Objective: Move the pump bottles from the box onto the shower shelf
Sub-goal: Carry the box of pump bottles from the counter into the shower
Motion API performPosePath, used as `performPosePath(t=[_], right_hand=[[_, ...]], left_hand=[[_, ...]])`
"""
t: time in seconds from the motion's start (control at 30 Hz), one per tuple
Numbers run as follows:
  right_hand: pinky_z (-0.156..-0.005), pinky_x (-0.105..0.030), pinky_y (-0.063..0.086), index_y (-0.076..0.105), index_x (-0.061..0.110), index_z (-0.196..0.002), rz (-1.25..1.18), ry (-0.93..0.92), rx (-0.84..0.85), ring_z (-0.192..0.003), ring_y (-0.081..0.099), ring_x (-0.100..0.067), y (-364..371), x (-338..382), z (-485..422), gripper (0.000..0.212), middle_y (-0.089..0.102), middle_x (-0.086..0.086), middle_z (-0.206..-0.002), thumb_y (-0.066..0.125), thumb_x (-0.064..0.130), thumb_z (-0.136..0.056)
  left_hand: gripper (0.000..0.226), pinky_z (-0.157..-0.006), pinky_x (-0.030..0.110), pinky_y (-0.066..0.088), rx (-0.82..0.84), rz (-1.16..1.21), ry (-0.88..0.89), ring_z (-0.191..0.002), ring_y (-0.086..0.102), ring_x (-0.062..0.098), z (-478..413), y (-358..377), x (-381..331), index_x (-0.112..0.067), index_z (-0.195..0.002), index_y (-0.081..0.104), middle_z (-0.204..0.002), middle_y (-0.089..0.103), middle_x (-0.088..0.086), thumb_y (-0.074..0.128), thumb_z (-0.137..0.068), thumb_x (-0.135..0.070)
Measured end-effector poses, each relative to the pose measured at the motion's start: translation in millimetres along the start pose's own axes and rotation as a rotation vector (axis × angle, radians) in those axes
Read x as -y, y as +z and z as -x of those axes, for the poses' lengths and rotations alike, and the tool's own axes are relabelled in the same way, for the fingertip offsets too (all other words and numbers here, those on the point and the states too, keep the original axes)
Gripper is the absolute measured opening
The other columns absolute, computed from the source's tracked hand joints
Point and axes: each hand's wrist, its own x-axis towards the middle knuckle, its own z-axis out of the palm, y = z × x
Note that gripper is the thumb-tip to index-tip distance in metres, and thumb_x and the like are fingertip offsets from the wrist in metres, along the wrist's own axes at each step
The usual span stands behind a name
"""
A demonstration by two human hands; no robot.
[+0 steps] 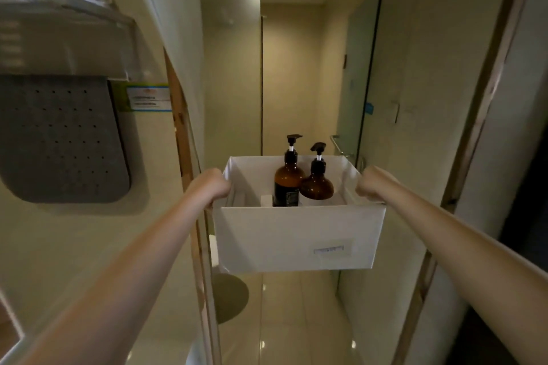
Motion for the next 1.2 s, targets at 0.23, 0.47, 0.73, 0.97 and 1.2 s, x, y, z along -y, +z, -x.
performPosePath(t=[0.23,0.47,0.73,0.97,1.2], right_hand=[[-0.065,-0.027,0.04,0.057,0.003,-0.087,-0.006,0.047,0.011,-0.08,0.056,-0.025,8.6,2.4,-11.8,0.008,0.058,-0.012,-0.09,0.052,0.009,-0.086],[-0.066,-0.028,0.041,0.061,0.001,-0.102,-0.008,0.062,-0.012,-0.081,0.056,-0.027,18.3,2.0,-40.1,0.021,0.061,-0.013,-0.094,0.053,0.009,-0.085],[-0.063,-0.026,0.041,0.063,0.002,-0.101,-0.008,0.09,0.014,-0.078,0.055,-0.025,25.3,0.4,-109.0,0.02,0.058,-0.01,-0.088,0.053,0.009,-0.085],[-0.064,-0.027,0.042,0.061,0.0,-0.1,-0.015,0.061,0.013,-0.081,0.058,-0.027,29.0,-0.8,-205.2,0.019,0.058,-0.012,-0.088,0.053,0.008,-0.085],[-0.049,-0.024,0.033,0.062,-0.001,-0.107,-0.063,-0.03,0.006,-0.07,0.054,-0.022,18.1,-1.3,-309.9,0.025,0.062,-0.013,-0.093,0.052,0.012,-0.088]], left_hand=[[0.013,-0.043,0.028,0.037,0.011,-0.096,0.037,-0.057,0.054,0.021,-27.5,2.0,-3.2,-0.002,-0.091,0.055,-0.068,0.053,0.01,0.052,-0.083,-0.01],[0.019,-0.05,0.03,0.04,0.044,-0.042,0.043,-0.062,0.052,0.023,-63.4,15.4,-6.6,-0.002,-0.101,0.052,-0.072,0.051,0.01,0.049,-0.083,-0.007],[0.023,-0.049,0.031,0.041,0.071,0.005,0.069,-0.062,0.052,0.025,-136.9,41.8,-25.3,0.002,-0.104,0.052,-0.07,0.048,0.011,0.049,-0.082,-0.005],[0.007,-0.04,0.027,0.037,0.058,0.049,0.019,-0.06,0.051,0.024,-210.2,69.6,-63.1,-0.002,-0.084,0.056,-0.061,0.048,0.008,0.054,-0.084,-0.008],[0.008,-0.048,0.032,0.041,-0.029,0.101,0.071,-0.085,0.066,0.036,-286.2,84.2,-109.4,0.005,-0.077,0.06,-0.088,0.067,0.026,0.056,-0.074,-0.002]])
